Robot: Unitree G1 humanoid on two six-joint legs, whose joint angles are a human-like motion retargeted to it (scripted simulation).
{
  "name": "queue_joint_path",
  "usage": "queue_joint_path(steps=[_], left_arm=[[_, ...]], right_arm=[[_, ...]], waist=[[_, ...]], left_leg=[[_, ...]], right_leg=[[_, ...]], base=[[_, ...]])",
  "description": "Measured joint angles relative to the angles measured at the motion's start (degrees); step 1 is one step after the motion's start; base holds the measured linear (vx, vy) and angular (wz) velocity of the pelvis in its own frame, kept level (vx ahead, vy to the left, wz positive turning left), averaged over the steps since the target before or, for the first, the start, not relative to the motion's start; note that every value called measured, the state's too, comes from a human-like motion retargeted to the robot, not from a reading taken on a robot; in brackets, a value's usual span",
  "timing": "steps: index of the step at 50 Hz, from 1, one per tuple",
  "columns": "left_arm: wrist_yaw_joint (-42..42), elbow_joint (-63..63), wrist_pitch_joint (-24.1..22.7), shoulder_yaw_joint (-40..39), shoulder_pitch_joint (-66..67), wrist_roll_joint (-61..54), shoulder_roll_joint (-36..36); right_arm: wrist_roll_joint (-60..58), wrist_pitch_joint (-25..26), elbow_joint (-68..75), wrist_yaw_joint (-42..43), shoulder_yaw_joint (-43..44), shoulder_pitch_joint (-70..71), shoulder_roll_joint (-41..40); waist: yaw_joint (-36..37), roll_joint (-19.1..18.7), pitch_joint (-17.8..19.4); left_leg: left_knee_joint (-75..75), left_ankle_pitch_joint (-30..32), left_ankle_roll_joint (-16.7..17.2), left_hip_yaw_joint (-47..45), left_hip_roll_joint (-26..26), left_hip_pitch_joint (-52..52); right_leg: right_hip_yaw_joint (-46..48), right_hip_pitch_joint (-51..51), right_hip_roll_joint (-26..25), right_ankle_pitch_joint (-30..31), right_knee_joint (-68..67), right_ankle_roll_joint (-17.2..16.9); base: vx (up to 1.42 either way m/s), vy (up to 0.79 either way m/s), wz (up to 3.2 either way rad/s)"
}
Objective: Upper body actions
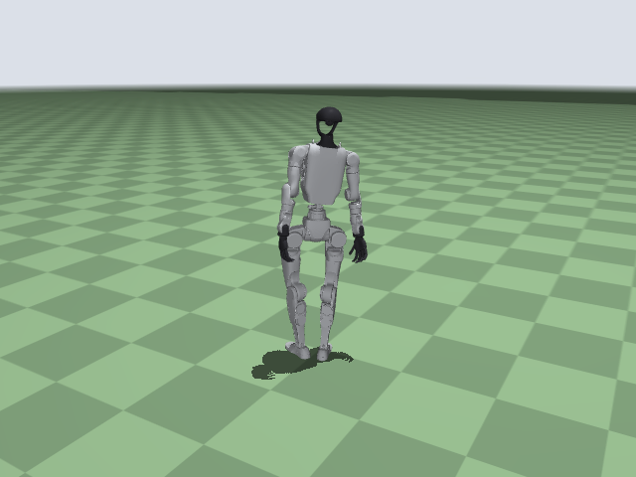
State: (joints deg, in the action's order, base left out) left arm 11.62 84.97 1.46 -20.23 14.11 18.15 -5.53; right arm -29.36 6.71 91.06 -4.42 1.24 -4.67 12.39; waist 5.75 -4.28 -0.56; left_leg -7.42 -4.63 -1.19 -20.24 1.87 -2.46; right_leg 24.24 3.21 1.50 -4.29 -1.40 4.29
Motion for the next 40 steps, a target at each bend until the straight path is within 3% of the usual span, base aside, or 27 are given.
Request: queue_joint_path(steps=[2,5,7,10,14,24,33,35,38,40], left_arm=[[0.7,-0.3,0.1,0.1,-0.7,0.4,-0.1],[1.3,-1.0,0.4,-0.3,-3.7,1.3,-0.4],[0.6,-2.2,0.0,0.7,-5.8,0.7,-0.8],[0.5,-4.4,-0.6,3.3,-8.0,0.1,-1.8],[-0.2,-5.7,-1.5,3.9,-7.5,-0.6,-2.2],[1.1,2.4,0.2,-0.6,-2.2,-0.5,-1.0],[1.5,7.8,1.5,-2.1,0.5,1.0,-1.4],[0.7,8.2,1.7,-2.4,0.3,0.8,-1.8],[-0.5,8.6,2.1,-2.5,-1.1,-0.9,-2.4],[-0.9,8.9,2.3,-2.1,-2.2,-1.9,-2.9]], right_arm=[[0.2,0.5,2.1,0.6,0.5,0.0,0.5],[1.8,1.7,3.9,2.7,1.8,1.1,-0.1],[4.3,0.9,4.3,3.5,2.8,1.2,-0.5],[8.4,-0.2,4.2,1.0,1.0,0.9,-1.2],[3.5,0.2,2.3,-0.2,-0.6,2.6,-2.4],[-3.6,-5.3,-10.2,-5.0,-6.3,4.9,-3.4],[-1.6,-5.5,-8.5,-4.8,-4.0,3.6,-2.9],[-2.3,-5.8,-7.7,-4.2,-3.2,2.7,-2.7],[-4.2,-6.0,-6.7,-2.2,-2.4,2.1,-2.6],[-5.6,-6.1,-6.3,-1.1,-1.9,1.5,-2.3]], waist=[[-2.1,-1.3,-2.7],[-4.8,-1.1,-5.8],[-5.0,-0.3,-5.0],[-0.2,1.6,-2.5],[2.6,3.6,-1.7],[2.5,4.9,-3.1],[5.8,5.5,-4.8],[5.8,5.3,-5.3],[4.3,3.6,-4.1],[2.3,3.4,-2.7]], left_leg=[[6.9,4.9,0.5,1.3,-0.7,0.6],[6.5,5.5,2.1,2.1,-1.1,-3.1],[4.6,4.8,0.2,7.9,0.5,-4.7],[3.3,3.8,-0.8,5.8,1.1,-3.3],[1.8,2.3,-0.9,4.1,1.2,-2.5],[4.7,0.9,-2.4,1.4,2.5,0.7],[3.8,-2.3,-4.4,1.2,4.4,2.6],[3.4,-2.7,-4.6,2.0,4.1,2.6],[3.0,-2.7,-4.8,3.9,1.9,3.4],[2.9,-2.6,-5.3,5.3,1.9,4.3]], right_leg=[[1.2,-0.5,-1.1,-0.4,0.5,-0.5],[3.9,-2.9,-0.5,-0.8,0.8,-1.6],[5.3,-2.5,0.3,-0.7,1.0,-2.1],[4.6,-0.9,1.1,-0.2,1.1,-2.2],[3.9,-0.7,2.4,0.0,0.5,-2.8],[2.0,-0.8,3.7,-0.2,0.0,-5.0],[2.6,0.2,5.8,-2.7,-3.5,-7.1],[3.3,-0.3,5.9,-3.4,-7.3,-6.4],[0.7,-4.4,4.9,-2.8,-17.7,-2.6],[0.7,-6.5,4.5,-2.7,-18.7,-2.5]], base=[[0.22,0.14,0.76],[-0.01,0.08,0.89],[0.02,0.04,0.51],[0.18,0.03,-0.40],[0.16,0.07,-0.41],[0.18,0.13,-0.27],[0.23,0.22,-0.07],[0.22,0.16,0.18],[0.13,0.08,0.42],[0.07,0.00,0.70]])
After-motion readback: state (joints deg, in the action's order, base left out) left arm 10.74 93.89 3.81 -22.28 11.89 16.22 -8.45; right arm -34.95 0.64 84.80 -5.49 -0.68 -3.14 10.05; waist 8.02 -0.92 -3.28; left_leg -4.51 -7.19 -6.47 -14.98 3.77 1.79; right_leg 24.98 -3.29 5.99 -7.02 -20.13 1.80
